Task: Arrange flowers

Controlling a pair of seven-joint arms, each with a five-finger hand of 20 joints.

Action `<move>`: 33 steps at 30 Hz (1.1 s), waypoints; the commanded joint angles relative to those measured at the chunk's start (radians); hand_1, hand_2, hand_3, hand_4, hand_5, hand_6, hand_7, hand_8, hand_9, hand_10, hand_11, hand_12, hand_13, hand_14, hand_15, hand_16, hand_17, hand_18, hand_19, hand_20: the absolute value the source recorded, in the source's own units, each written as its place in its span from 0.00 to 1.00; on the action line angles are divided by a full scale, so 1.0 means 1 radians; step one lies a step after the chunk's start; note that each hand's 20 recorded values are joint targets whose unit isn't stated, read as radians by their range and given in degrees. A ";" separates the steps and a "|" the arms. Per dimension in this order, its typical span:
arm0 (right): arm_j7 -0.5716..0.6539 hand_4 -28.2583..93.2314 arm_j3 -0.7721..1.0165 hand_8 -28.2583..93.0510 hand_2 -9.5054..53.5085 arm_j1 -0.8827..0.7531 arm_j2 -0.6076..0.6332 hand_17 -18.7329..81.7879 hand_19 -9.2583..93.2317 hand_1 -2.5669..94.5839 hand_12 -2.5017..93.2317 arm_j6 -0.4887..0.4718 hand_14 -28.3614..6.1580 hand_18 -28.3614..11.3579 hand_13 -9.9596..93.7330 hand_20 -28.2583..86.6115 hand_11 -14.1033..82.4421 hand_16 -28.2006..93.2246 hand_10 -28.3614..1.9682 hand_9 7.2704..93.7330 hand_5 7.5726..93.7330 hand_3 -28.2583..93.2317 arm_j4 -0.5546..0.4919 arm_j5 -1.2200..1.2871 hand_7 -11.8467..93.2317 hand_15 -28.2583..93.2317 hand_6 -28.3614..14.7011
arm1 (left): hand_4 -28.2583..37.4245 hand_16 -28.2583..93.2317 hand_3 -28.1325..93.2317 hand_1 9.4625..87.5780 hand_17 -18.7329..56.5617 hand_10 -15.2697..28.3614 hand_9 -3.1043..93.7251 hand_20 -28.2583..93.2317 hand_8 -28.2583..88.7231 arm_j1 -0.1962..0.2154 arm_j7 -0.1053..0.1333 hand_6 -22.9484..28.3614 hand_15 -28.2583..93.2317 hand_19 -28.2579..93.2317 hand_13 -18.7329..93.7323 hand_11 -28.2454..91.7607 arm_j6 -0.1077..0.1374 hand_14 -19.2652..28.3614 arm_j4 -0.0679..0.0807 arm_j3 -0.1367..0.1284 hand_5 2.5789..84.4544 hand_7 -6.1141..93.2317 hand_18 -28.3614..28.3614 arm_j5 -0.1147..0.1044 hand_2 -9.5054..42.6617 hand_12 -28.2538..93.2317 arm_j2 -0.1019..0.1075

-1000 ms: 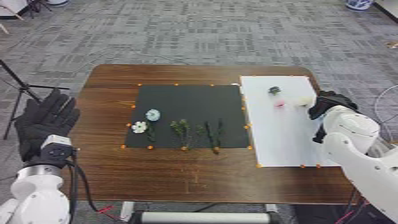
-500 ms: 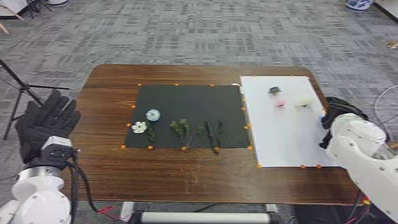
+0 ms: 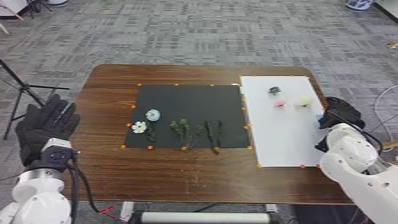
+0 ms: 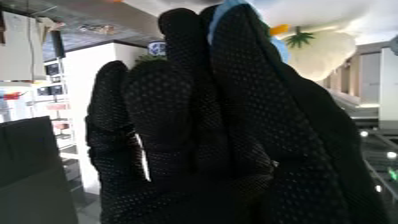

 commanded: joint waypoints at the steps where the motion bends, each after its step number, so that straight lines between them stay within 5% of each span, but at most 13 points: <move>1: -0.073 0.00 0.022 0.24 0.00 -0.059 0.003 0.52 0.83 0.65 0.36 0.066 0.63 0.19 0.79 0.56 0.20 0.50 0.66 0.86 0.83 0.78 -0.171 -0.067 0.36 0.78 0.68 | 0.00 0.19 0.82 0.18 0.13 0.69 0.34 0.29 0.17 0.032 0.008 0.65 0.43 0.53 0.37 0.41 0.005 0.72 -0.013 -0.016 0.46 0.15 0.74 -0.002 0.54 0.29 -0.021; 7: -0.179 0.00 -0.059 0.25 0.00 0.054 -0.044 0.52 0.83 0.65 0.36 0.056 0.64 0.20 0.79 0.56 0.19 0.51 0.66 0.86 0.83 0.79 -0.271 0.194 0.36 0.77 0.68 | 0.00 0.19 0.82 0.18 0.13 0.70 0.34 0.29 0.17 0.050 0.007 0.65 0.43 0.53 0.37 0.41 0.003 0.72 -0.017 -0.023 0.46 0.15 0.74 0.002 0.54 0.29 -0.030; 15: -0.267 0.01 -0.315 0.25 0.00 0.318 -0.218 0.51 0.83 0.64 0.35 0.028 0.64 0.20 0.78 0.56 0.19 0.53 0.65 0.84 0.82 0.79 -0.210 0.326 0.36 0.77 0.68 | 0.00 0.19 0.82 0.18 0.13 0.70 0.34 0.29 0.17 0.037 0.000 0.64 0.43 0.53 0.37 0.41 -0.010 0.72 -0.011 -0.017 0.44 0.15 0.74 0.003 0.54 0.29 -0.039; 23: -0.358 0.01 -0.554 0.26 0.00 0.520 -0.356 0.51 0.83 0.64 0.35 0.033 0.64 0.20 0.78 0.56 0.19 0.53 0.67 0.83 0.81 0.79 -0.045 0.243 0.37 0.77 0.67 | 0.00 0.19 0.82 0.18 0.13 0.70 0.34 0.29 0.17 0.021 -0.015 0.64 0.43 0.53 0.38 0.41 -0.019 0.72 -0.004 -0.012 0.44 0.15 0.74 0.011 0.54 0.29 -0.034; 26: -0.434 0.01 -0.613 0.25 0.00 0.562 -0.385 0.51 0.83 0.64 0.35 0.001 0.64 0.21 0.77 0.57 0.19 0.53 0.67 0.83 0.80 0.79 0.032 0.110 0.37 0.77 0.68 | 0.00 0.19 0.82 0.18 0.13 0.70 0.35 0.29 0.17 0.011 -0.017 0.64 0.43 0.53 0.38 0.42 0.011 0.72 0.001 -0.003 0.44 0.16 0.74 0.035 0.54 0.30 -0.031; 33: -0.390 0.01 -0.722 0.24 0.00 0.626 -0.411 0.50 0.82 0.63 0.34 0.031 0.64 0.21 0.77 0.57 0.19 0.53 0.68 0.83 0.80 0.79 0.112 -0.027 0.38 0.76 0.69 | 0.00 0.18 0.82 0.19 0.13 0.70 0.35 0.29 0.17 0.005 -0.026 0.63 0.43 0.53 0.38 0.42 -0.010 0.72 0.002 -0.002 0.43 0.16 0.74 0.029 0.54 0.30 -0.026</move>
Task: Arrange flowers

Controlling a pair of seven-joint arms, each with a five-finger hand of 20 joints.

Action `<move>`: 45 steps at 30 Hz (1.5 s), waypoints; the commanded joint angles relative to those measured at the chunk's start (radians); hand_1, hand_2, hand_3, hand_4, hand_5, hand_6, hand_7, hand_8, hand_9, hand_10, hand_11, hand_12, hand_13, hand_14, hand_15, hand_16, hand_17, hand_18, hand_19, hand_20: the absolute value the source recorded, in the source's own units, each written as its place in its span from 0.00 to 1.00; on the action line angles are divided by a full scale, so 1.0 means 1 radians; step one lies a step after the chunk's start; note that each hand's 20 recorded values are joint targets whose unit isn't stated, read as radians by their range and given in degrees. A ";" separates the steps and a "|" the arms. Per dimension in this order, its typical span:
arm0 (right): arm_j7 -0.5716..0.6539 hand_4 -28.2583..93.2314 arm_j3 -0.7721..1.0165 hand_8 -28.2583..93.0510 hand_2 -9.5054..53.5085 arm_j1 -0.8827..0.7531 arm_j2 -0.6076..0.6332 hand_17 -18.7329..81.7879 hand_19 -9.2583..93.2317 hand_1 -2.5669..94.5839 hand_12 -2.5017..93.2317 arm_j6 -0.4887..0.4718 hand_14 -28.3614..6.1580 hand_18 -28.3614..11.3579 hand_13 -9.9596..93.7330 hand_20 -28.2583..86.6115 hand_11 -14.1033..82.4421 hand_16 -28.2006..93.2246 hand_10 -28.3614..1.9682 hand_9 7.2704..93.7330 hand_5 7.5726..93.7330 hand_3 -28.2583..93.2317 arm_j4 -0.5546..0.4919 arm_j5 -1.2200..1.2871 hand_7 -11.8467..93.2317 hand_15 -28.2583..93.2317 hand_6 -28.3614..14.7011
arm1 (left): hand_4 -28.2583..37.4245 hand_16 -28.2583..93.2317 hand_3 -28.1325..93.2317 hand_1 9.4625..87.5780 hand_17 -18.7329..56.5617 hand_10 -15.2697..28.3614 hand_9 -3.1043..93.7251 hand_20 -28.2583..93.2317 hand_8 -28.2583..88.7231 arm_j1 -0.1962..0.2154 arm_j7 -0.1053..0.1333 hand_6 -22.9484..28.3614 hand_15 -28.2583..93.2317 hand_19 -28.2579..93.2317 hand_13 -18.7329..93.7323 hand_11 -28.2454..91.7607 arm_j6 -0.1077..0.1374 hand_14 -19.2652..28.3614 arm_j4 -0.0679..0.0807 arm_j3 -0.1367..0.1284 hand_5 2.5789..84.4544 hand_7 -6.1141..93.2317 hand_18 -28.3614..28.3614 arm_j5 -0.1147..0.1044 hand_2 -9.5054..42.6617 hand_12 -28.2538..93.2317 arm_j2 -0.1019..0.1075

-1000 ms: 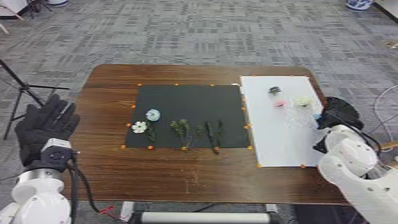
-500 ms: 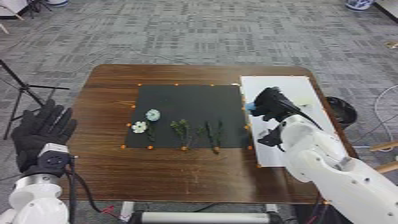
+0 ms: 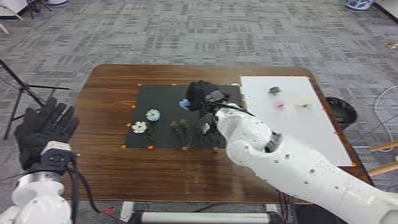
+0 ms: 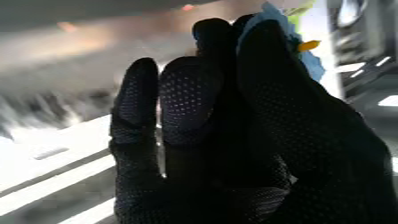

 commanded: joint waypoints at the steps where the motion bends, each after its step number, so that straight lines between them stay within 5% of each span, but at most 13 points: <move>1: 0.055 0.01 -0.068 0.24 0.00 0.066 -0.035 0.50 0.82 0.63 0.34 0.020 0.64 0.21 0.77 0.57 0.19 0.53 0.68 0.83 0.80 0.79 0.052 -0.116 0.38 0.76 0.69 | 0.00 0.18 0.82 0.19 0.13 0.70 0.35 0.29 0.17 -0.001 -0.015 0.63 0.43 0.53 0.38 0.42 -0.009 0.72 0.000 0.003 0.43 0.16 0.74 0.009 0.54 0.30 0.004; 7: 0.038 0.01 -0.132 0.23 0.00 0.077 -0.036 0.50 0.81 0.63 0.34 0.070 0.64 0.21 0.76 0.57 0.20 0.54 0.68 0.82 0.80 0.80 0.104 -0.235 0.37 0.76 0.69 | 0.00 0.18 0.82 0.18 0.13 0.71 0.35 0.29 0.17 0.000 -0.016 0.64 0.43 0.53 0.38 0.42 0.012 0.72 -0.001 -0.001 0.45 0.16 0.74 0.022 0.55 0.30 0.001; 21: 0.071 0.01 -0.119 0.22 0.00 0.046 -0.058 0.49 0.79 0.62 0.32 -0.078 0.64 0.21 0.76 0.57 0.21 0.55 0.67 0.79 0.78 0.80 0.078 -0.189 0.36 0.73 0.69 | 0.00 0.18 0.82 0.18 0.13 0.71 0.36 0.29 0.17 -0.002 -0.022 0.64 0.44 0.53 0.38 0.42 -0.008 0.72 0.000 -0.006 0.46 0.16 0.74 0.013 0.55 0.29 0.000; 45: 0.086 0.01 -0.101 0.16 0.00 0.025 -0.043 0.47 0.78 0.56 0.18 -0.122 0.69 0.21 0.74 0.54 0.27 0.56 0.54 0.64 0.69 0.84 0.013 -0.182 0.28 0.67 0.65 | 0.00 0.18 0.82 0.18 0.13 0.72 0.36 0.29 0.17 0.004 -0.025 0.65 0.44 0.53 0.38 0.41 -0.020 0.73 -0.001 -0.010 0.47 0.14 0.74 0.005 0.55 0.29 -0.005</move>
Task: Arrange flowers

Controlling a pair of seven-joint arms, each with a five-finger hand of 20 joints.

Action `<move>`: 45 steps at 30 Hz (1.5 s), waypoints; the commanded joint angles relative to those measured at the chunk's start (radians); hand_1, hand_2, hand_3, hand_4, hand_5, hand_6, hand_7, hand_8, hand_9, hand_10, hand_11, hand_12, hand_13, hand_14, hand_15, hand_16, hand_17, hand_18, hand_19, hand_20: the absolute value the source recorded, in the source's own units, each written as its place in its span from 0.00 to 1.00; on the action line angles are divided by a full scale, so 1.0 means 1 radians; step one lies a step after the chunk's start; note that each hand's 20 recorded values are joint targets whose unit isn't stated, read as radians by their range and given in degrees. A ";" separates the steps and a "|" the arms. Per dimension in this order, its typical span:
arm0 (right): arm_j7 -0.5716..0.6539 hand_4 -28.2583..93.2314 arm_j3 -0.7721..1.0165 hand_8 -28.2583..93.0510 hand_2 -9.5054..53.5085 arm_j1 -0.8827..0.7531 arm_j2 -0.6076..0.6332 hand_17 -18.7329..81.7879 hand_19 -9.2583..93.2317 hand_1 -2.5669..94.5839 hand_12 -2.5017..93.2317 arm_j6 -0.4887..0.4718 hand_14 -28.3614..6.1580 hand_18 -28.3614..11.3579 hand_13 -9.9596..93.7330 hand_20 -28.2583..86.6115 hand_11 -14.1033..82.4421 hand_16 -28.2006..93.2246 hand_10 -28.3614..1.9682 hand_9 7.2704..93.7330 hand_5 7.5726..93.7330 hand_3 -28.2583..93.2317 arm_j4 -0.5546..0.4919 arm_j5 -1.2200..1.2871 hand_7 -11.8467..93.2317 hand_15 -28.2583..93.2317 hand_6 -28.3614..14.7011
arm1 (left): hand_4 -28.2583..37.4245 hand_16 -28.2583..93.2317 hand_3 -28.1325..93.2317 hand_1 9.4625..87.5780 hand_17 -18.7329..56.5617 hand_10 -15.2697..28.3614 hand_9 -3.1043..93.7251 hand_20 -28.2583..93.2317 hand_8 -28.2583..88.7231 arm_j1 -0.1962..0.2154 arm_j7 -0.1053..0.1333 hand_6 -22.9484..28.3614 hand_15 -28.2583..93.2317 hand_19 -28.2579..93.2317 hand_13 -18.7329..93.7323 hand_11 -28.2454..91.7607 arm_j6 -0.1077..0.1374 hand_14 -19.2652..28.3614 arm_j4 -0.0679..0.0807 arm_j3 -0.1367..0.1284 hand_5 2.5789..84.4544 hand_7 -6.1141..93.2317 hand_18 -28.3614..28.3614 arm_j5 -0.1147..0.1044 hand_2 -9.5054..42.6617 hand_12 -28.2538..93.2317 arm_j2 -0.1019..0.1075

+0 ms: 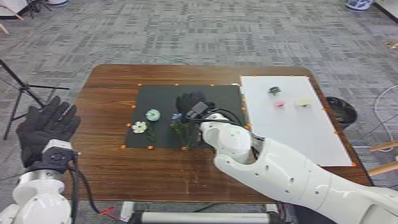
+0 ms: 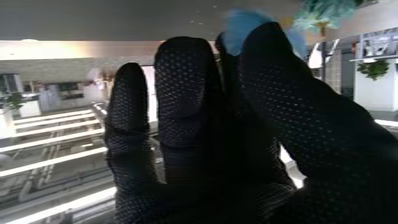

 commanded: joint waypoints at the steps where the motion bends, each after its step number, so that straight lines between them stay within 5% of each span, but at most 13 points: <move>1: 0.007 0.01 0.014 0.16 0.00 -0.005 0.010 0.47 0.78 0.56 0.18 -0.022 0.69 0.21 0.74 0.54 0.27 0.56 0.54 0.64 0.69 0.84 -0.021 -0.013 0.28 0.67 0.65 | 0.00 0.18 0.82 0.18 0.13 0.72 0.36 0.29 0.17 0.014 -0.002 0.65 0.44 0.53 0.38 0.41 -0.014 0.73 -0.005 -0.006 0.47 0.14 0.74 -0.003 0.55 0.29 -0.005; 13: 0.073 0.02 0.207 0.13 0.00 -0.090 0.110 0.47 0.78 0.51 0.18 0.012 0.62 0.20 0.73 0.53 0.26 0.53 0.49 0.60 0.63 0.85 -0.128 0.054 0.27 0.69 0.62 | 0.00 0.18 0.82 0.18 0.13 0.72 0.36 0.29 0.17 0.024 -0.009 0.65 0.44 0.53 0.38 0.41 -0.027 0.73 -0.007 -0.004 0.47 0.14 0.74 0.006 0.55 0.29 -0.009; 16: 0.109 0.03 0.246 0.14 0.00 -0.069 0.123 0.47 0.78 0.49 0.18 -0.008 0.60 0.20 0.72 0.53 0.26 0.52 0.48 0.59 0.62 0.86 -0.067 0.115 0.26 0.70 0.60 | 0.00 0.18 0.82 0.18 0.13 0.72 0.36 0.29 0.17 0.048 -0.025 0.65 0.44 0.53 0.37 0.41 -0.087 0.73 -0.002 -0.034 0.47 0.14 0.74 0.055 0.55 0.29 -0.020; 22: 0.169 0.02 0.333 0.14 0.00 -0.110 0.253 0.46 0.79 0.49 0.17 -0.001 0.59 0.19 0.70 0.53 0.25 0.50 0.47 0.53 0.55 0.86 -0.071 0.118 0.25 0.70 0.58 | 0.00 0.18 0.81 0.18 0.14 0.70 0.36 0.29 0.17 0.033 -0.028 0.64 0.42 0.52 0.37 0.39 -0.094 0.71 -0.001 -0.030 0.46 0.13 0.74 0.067 0.55 0.29 -0.009; 26: 0.188 0.01 0.345 0.14 0.00 -0.134 0.299 0.46 0.79 0.58 0.17 -0.039 0.66 0.19 0.70 0.52 0.25 0.53 0.51 0.53 0.57 0.83 -0.056 0.077 0.25 0.68 0.59 | 0.00 0.18 0.81 0.18 0.13 0.70 0.36 0.29 0.17 0.052 -0.037 0.64 0.41 0.52 0.37 0.39 -0.134 0.71 -0.005 -0.047 0.46 0.13 0.74 0.087 0.54 0.29 -0.013; 30: 0.220 0.00 0.337 0.14 0.00 -0.137 0.311 0.47 0.79 0.61 0.17 -0.053 0.71 0.19 0.70 0.53 0.25 0.55 0.53 0.54 0.58 0.82 -0.033 0.082 0.26 0.66 0.60 | 0.00 0.19 0.81 0.18 0.13 0.70 0.36 0.29 0.17 0.040 -0.040 0.63 0.41 0.52 0.37 0.39 -0.134 0.71 0.000 -0.035 0.46 0.13 0.74 0.087 0.54 0.29 -0.011; 35: 0.221 0.01 0.335 0.14 0.00 -0.146 0.313 0.47 0.80 0.61 0.17 -0.102 0.71 0.19 0.70 0.53 0.25 0.55 0.54 0.53 0.59 0.83 -0.017 0.083 0.26 0.66 0.60 | 0.00 0.19 0.81 0.18 0.13 0.69 0.36 0.29 0.18 0.041 -0.049 0.63 0.41 0.52 0.37 0.39 -0.158 0.71 0.003 -0.045 0.46 0.13 0.74 0.129 0.54 0.29 -0.015; 45: 0.227 0.00 0.356 0.13 0.00 -0.159 0.326 0.47 0.79 0.64 0.16 -0.134 0.74 0.21 0.71 0.52 0.25 0.55 0.57 0.52 0.58 0.82 -0.001 0.061 0.26 0.65 0.62 | 0.00 0.19 0.81 0.19 0.13 0.69 0.36 0.29 0.18 0.057 -0.040 0.63 0.41 0.52 0.37 0.39 -0.132 0.71 -0.012 -0.038 0.46 0.13 0.74 0.117 0.53 0.29 -0.022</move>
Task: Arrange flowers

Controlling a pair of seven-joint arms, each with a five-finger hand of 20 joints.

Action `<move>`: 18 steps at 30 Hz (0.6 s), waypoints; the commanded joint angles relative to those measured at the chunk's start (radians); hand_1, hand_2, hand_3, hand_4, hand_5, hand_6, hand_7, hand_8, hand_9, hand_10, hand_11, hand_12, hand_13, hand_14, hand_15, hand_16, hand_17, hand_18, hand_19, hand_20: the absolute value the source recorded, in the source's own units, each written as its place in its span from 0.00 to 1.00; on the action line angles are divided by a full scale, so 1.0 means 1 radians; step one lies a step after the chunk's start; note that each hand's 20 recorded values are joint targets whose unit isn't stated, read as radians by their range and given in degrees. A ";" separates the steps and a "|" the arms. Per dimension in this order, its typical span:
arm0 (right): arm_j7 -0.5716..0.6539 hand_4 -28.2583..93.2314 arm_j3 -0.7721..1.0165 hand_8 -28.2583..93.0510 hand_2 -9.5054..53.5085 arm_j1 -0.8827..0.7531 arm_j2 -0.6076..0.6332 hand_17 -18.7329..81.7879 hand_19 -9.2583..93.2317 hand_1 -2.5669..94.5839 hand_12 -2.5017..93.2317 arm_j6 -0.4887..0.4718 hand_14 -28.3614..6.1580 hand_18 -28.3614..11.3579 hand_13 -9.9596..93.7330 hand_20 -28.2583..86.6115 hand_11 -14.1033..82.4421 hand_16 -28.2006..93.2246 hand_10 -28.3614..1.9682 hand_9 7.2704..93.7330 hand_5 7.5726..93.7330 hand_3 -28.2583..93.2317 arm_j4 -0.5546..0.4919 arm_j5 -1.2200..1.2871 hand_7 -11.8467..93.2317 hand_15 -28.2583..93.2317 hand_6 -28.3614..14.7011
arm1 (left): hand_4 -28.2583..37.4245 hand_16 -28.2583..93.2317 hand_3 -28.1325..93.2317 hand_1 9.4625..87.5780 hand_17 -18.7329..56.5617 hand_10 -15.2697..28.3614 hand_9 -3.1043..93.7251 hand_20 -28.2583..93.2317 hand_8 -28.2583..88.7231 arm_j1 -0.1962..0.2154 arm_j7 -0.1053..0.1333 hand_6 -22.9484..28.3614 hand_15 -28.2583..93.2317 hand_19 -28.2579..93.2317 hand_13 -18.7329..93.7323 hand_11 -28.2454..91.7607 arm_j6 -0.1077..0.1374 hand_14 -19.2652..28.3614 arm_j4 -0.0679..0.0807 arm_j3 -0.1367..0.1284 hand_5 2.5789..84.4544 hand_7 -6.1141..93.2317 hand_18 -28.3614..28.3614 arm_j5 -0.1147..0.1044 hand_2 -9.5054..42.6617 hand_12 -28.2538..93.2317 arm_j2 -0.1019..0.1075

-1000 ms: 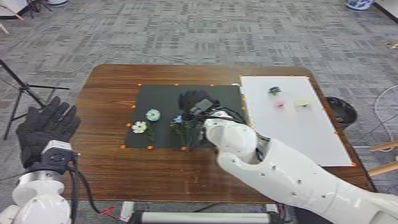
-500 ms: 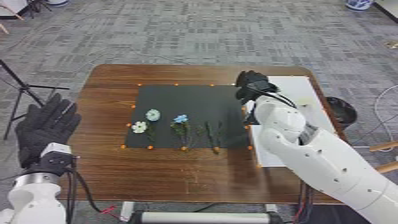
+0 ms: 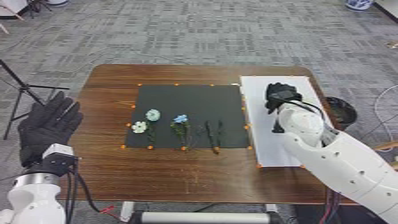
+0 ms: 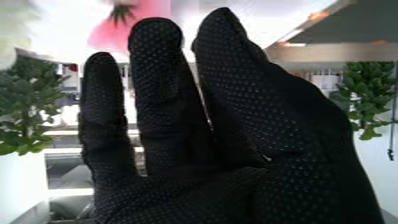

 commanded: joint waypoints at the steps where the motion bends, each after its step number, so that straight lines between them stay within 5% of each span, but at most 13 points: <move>1: 0.023 0.00 0.020 0.13 0.00 -0.010 0.017 0.47 0.79 0.64 0.16 -0.014 0.74 0.21 0.71 0.52 0.24 0.55 0.57 0.52 0.58 0.82 0.007 -0.026 0.26 0.64 0.62 | 0.00 0.19 0.81 0.19 0.13 0.69 0.36 0.29 0.18 0.025 0.006 0.63 0.41 0.52 0.37 0.39 0.014 0.71 -0.014 0.002 0.46 0.13 0.74 -0.004 0.53 0.29 -0.013; 12: 0.072 0.00 0.040 0.13 0.00 -0.029 0.035 0.48 0.80 0.64 0.16 -0.022 0.74 0.21 0.72 0.52 0.24 0.56 0.57 0.51 0.57 0.82 0.036 -0.012 0.26 0.64 0.63 | 0.00 0.19 0.81 0.19 0.13 0.70 0.36 0.29 0.18 0.038 0.005 0.63 0.42 0.51 0.37 0.39 0.034 0.72 -0.023 0.000 0.46 0.14 0.74 -0.012 0.53 0.30 -0.022; 14: 0.054 0.00 0.042 0.13 0.00 -0.047 0.042 0.48 0.80 0.65 0.17 -0.004 0.75 0.21 0.72 0.53 0.27 0.56 0.57 0.58 0.59 0.81 0.027 -0.029 0.27 0.64 0.63 | 0.00 0.19 0.81 0.19 0.13 0.69 0.36 0.29 0.18 0.038 -0.014 0.63 0.42 0.52 0.37 0.39 0.048 0.72 -0.027 0.005 0.46 0.14 0.74 -0.005 0.54 0.30 -0.023; 18: 0.051 0.00 0.023 0.13 0.00 -0.047 0.034 0.48 0.80 0.68 0.20 0.006 0.77 0.21 0.74 0.53 0.32 0.57 0.61 0.67 0.63 0.80 0.037 -0.052 0.28 0.65 0.67 | 0.00 0.19 0.81 0.19 0.13 0.70 0.36 0.29 0.18 0.031 -0.013 0.63 0.42 0.52 0.37 0.39 0.040 0.72 -0.023 0.012 0.46 0.14 0.74 -0.016 0.54 0.30 -0.025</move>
